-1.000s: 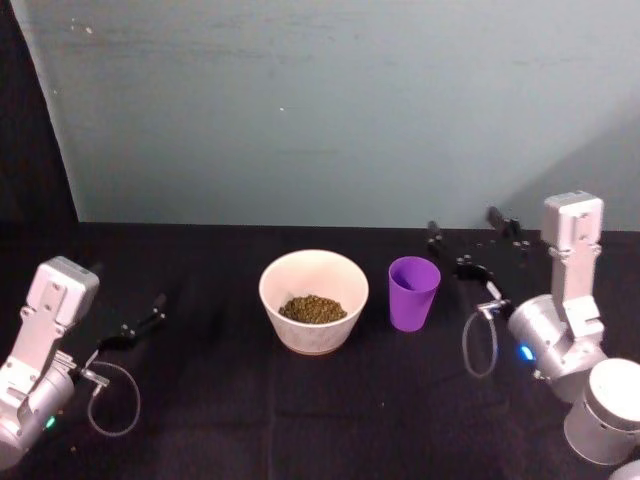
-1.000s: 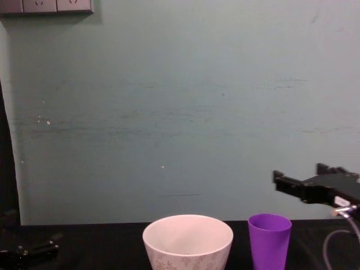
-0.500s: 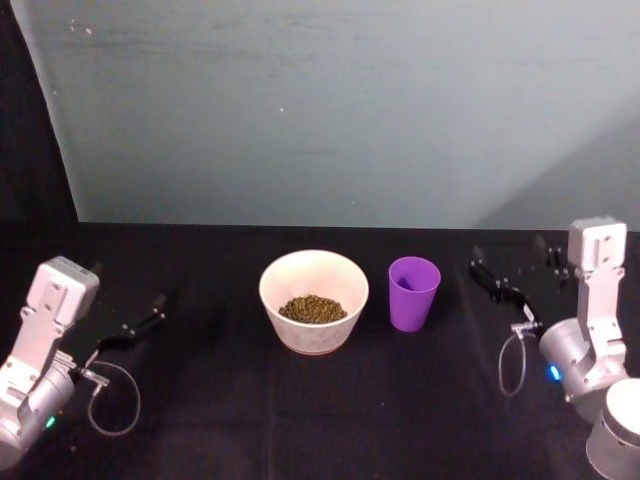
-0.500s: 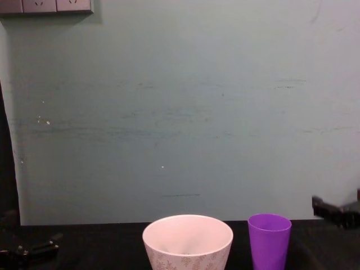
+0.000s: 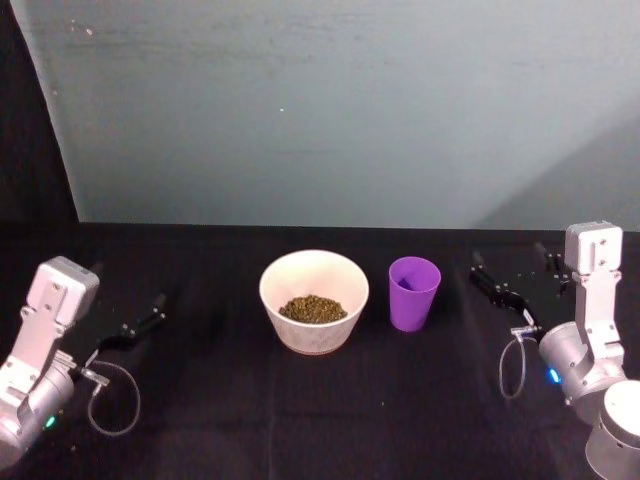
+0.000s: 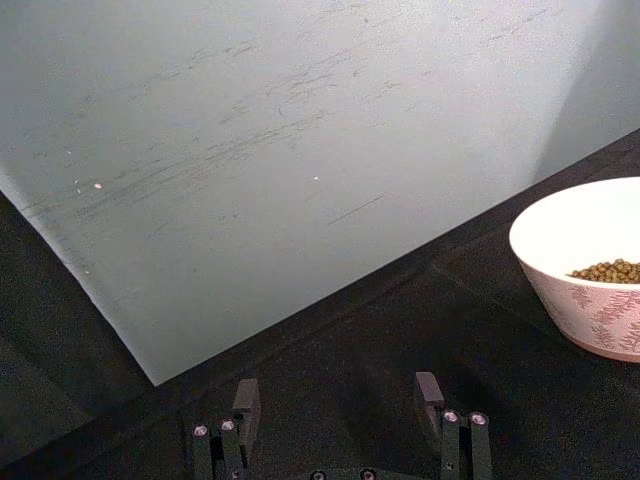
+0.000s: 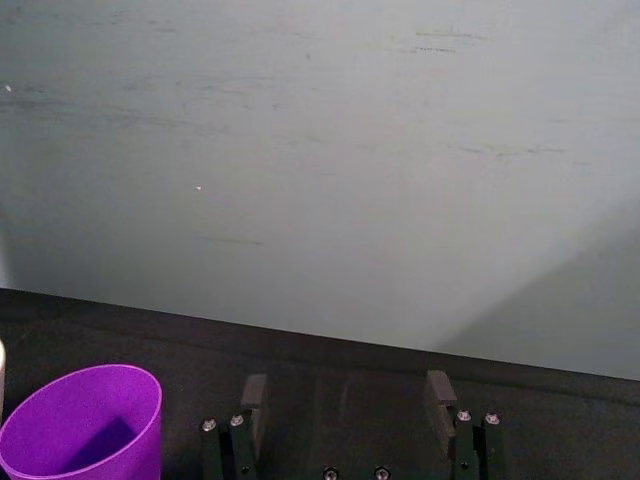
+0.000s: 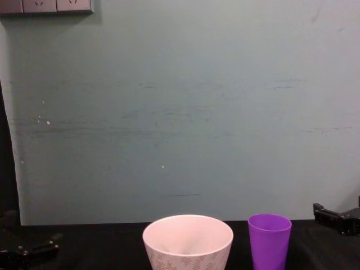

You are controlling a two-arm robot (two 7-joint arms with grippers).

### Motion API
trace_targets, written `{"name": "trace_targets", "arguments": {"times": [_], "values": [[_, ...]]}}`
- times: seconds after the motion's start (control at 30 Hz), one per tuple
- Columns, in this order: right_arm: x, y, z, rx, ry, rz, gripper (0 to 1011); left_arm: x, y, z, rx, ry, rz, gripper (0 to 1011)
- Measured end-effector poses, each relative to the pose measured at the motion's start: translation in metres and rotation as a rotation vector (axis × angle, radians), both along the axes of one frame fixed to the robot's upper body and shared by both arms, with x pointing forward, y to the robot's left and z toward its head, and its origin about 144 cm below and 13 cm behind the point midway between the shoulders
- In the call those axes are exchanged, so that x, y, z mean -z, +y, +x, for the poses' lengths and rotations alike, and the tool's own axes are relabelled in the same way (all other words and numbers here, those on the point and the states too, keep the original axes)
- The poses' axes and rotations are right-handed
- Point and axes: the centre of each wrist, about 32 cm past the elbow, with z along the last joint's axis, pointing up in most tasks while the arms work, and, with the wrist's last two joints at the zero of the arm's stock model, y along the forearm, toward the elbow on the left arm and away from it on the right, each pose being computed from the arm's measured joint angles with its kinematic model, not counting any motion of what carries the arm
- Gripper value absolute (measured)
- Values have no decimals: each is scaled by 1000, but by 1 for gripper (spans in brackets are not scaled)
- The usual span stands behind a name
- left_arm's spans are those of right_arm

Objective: Pick up the cup and pour the mung beans from the cup into the bowl.

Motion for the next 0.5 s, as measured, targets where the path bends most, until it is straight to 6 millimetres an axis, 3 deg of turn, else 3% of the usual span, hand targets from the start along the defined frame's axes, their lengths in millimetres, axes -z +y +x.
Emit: {"name": "trace_targets", "arguments": {"times": [0.5], "values": [[-1, 0, 0, -2, -3, 1, 1003, 0, 0, 0, 0, 0, 0, 1011]]}}
